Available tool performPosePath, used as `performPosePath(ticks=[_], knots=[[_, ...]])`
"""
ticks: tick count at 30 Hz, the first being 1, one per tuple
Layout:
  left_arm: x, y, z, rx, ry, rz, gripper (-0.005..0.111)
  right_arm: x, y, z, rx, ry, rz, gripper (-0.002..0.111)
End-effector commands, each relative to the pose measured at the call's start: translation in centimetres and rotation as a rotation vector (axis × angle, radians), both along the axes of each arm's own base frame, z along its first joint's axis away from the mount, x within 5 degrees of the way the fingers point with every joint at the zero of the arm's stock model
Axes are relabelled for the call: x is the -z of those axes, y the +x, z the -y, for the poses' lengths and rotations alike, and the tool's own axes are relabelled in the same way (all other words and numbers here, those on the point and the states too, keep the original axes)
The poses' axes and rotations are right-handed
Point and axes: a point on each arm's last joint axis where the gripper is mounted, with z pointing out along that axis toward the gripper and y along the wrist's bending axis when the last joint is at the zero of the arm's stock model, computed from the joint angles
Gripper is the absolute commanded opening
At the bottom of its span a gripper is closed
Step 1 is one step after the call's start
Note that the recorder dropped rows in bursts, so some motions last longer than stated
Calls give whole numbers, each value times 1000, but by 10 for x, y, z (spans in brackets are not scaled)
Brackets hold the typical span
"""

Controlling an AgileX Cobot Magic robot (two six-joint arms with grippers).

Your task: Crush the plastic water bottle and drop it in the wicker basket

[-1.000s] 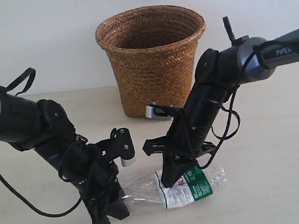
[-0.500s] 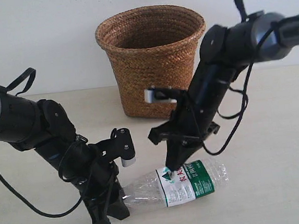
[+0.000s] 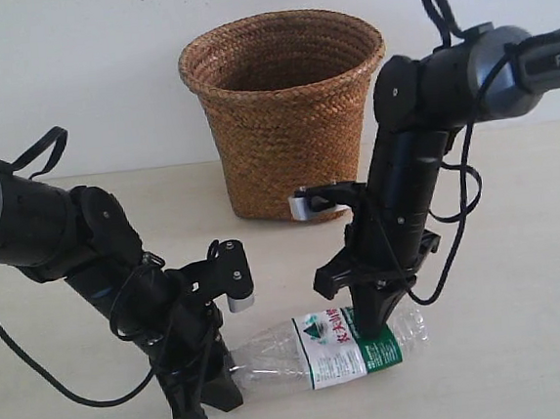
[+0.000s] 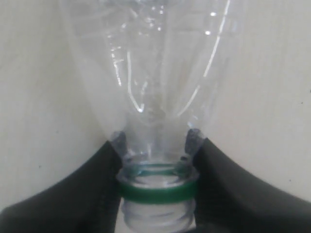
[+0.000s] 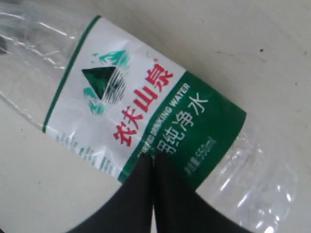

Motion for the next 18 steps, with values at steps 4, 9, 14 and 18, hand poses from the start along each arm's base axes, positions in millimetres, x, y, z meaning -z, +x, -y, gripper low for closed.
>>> performPosePath(ticks=[4, 9, 14, 18], knots=[[5, -2, 0, -3, 11, -18, 4, 61, 8, 3, -4, -87, -57, 0], [5, -2, 0, -3, 11, -18, 4, 88, 10, 2, -10, -101, -68, 0], [5, -2, 0, -17, 11, -26, 4, 86, 9, 3, 2, -106, -75, 0], [5, -2, 0, -17, 11, -26, 4, 58, 7, 2, -1, -78, -60, 0]])
